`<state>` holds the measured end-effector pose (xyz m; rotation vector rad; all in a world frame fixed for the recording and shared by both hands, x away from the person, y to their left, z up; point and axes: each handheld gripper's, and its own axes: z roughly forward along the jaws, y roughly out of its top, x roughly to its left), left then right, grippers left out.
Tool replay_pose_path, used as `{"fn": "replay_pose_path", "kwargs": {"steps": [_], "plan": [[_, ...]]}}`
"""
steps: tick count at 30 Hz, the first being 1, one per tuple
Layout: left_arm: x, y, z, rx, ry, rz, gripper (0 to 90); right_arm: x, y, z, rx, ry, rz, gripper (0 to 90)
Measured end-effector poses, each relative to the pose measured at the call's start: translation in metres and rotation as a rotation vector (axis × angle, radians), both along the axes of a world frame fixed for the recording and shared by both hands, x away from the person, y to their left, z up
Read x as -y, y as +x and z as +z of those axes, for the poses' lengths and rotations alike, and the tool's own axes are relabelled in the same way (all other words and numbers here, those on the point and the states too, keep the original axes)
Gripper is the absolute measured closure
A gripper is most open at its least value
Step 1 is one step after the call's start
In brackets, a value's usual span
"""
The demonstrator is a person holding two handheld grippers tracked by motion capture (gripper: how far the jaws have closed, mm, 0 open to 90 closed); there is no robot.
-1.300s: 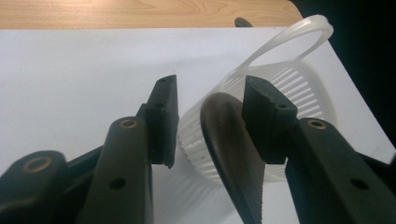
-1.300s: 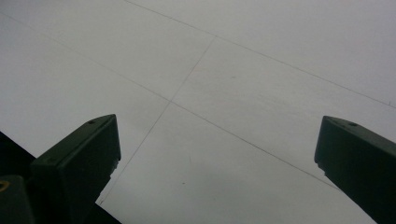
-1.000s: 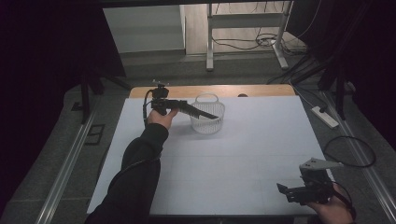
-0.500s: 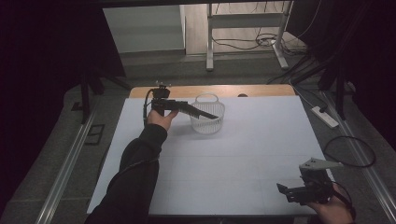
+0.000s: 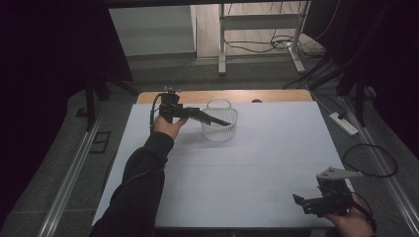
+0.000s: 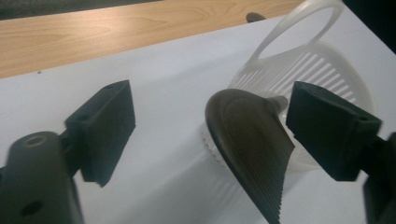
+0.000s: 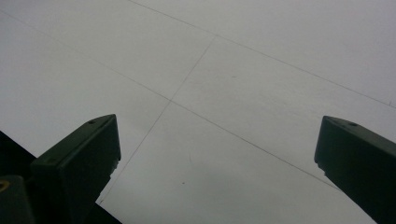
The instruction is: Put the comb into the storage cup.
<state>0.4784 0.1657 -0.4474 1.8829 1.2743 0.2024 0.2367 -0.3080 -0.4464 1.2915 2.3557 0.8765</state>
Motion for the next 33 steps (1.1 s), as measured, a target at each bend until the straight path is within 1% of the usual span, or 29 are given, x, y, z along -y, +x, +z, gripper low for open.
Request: {"fn": "replay_pose_path", "kwargs": {"steps": [2, 3, 5, 7, 10, 19, 20, 25, 30, 33], "plan": [[-0.001, 0.000, 0.001, 0.010, 0.005, -0.008, 12.7, 0.000, 0.000, 0.000, 0.000, 0.001, -0.001, 0.5], [-0.001, -0.001, 0.002, 0.012, 0.006, -0.015, 12.1, 0.000, 0.000, 0.000, -0.001, 0.001, -0.001, 0.5], [0.000, -0.001, 0.004, 0.008, 0.016, -0.013, 10.7, 0.000, 0.001, 0.000, -0.004, 0.000, 0.000, 0.5], [-0.001, -0.002, 0.006, 0.012, 0.013, -0.028, 8.5, 0.000, 0.000, 0.000, -0.001, 0.001, 0.000, 0.5], [0.000, -0.005, 0.007, 0.019, 0.027, -0.057, 4.8, 0.000, 0.000, 0.000, -0.001, 0.002, -0.001, 0.4], [0.004, -0.013, 0.007, 0.079, 0.141, -0.079, 1.2, 0.000, 0.000, 0.000, 0.000, -0.001, -0.001, 0.3], [0.004, -0.014, 0.007, 0.088, 0.142, -0.084, 1.0, 0.000, 0.000, 0.000, 0.001, 0.000, -0.001, 0.3], [0.004, -0.017, 0.006, 0.109, 0.141, -0.096, 0.0, 0.000, 0.000, 0.000, -0.001, -0.002, 0.000, 0.1], [0.004, -0.022, 0.007, 0.142, 0.147, -0.107, 0.0, -0.001, 0.000, 0.000, 0.000, -0.004, 0.001, 0.1], [0.004, -0.023, 0.007, 0.153, 0.153, -0.112, 0.0, -0.001, 0.000, 0.000, 0.000, -0.004, 0.002, 0.1]]}}
